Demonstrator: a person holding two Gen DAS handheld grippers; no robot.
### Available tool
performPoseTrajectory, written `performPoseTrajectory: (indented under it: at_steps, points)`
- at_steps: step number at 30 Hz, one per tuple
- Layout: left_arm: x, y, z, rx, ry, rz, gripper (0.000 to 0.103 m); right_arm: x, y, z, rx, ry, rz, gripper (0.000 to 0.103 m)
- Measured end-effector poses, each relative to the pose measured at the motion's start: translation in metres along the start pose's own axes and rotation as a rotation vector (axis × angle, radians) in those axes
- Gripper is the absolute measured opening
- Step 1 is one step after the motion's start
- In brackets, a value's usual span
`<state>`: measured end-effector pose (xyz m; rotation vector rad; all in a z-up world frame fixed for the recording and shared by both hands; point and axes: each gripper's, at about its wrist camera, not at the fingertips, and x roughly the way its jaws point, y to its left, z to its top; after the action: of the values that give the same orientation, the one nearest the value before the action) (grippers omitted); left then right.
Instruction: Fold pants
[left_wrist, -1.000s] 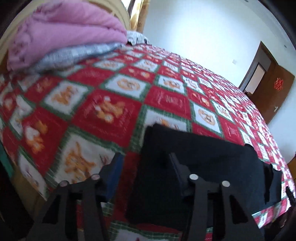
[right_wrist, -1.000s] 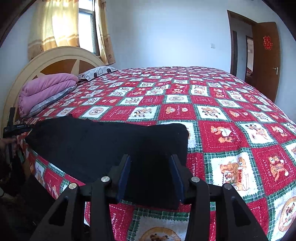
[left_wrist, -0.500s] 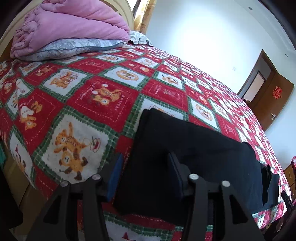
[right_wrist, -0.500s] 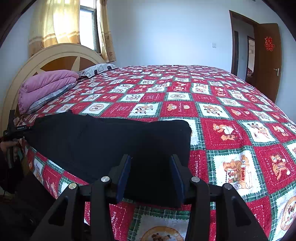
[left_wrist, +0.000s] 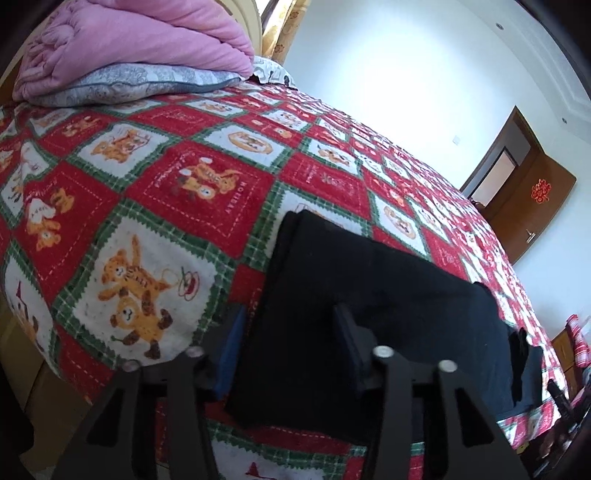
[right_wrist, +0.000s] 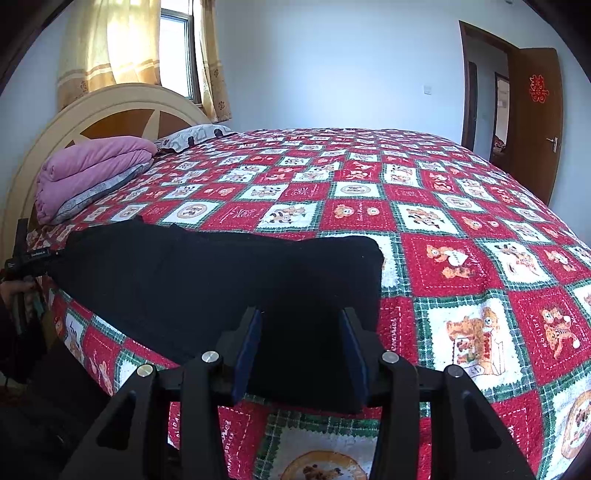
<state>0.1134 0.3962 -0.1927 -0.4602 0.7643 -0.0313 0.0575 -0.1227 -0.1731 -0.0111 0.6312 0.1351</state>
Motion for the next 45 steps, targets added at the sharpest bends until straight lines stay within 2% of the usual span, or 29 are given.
performPoseTrajectory:
  at_steps: [2,3,14,20,25,33,39,45]
  points:
    - [-0.001,-0.002,0.003,-0.02,0.015,-0.029,0.022,0.0,0.001,0.0,-0.003,-0.003,-0.002,0.046]
    - [-0.002,-0.003,0.004,-0.025,0.02,-0.029,0.021,-0.001,0.002,0.0,-0.005,-0.005,-0.002,0.046]
    - [-0.015,-0.015,0.018,-0.09,0.053,-0.039,0.019,-0.001,0.003,0.0,-0.003,-0.009,-0.011,0.046]
    - [-0.034,-0.032,0.03,-0.102,0.05,-0.088,0.019,-0.001,0.002,0.001,0.0,-0.01,-0.013,0.046]
    - [-0.047,-0.059,0.034,-0.07,0.035,-0.157,0.019,-0.003,0.001,0.001,0.004,-0.017,-0.019,0.046]
    - [-0.058,-0.132,0.022,0.039,0.042,-0.291,0.018,-0.004,-0.002,0.002,0.04,-0.027,-0.03,0.046]
    - [-0.056,-0.176,0.01,0.119,0.084,-0.369,0.018,0.001,-0.006,0.002,0.072,-0.007,-0.029,0.046]
    - [-0.049,-0.22,0.002,0.193,0.121,-0.411,0.018,0.0,-0.004,0.002,0.067,-0.016,-0.034,0.046]
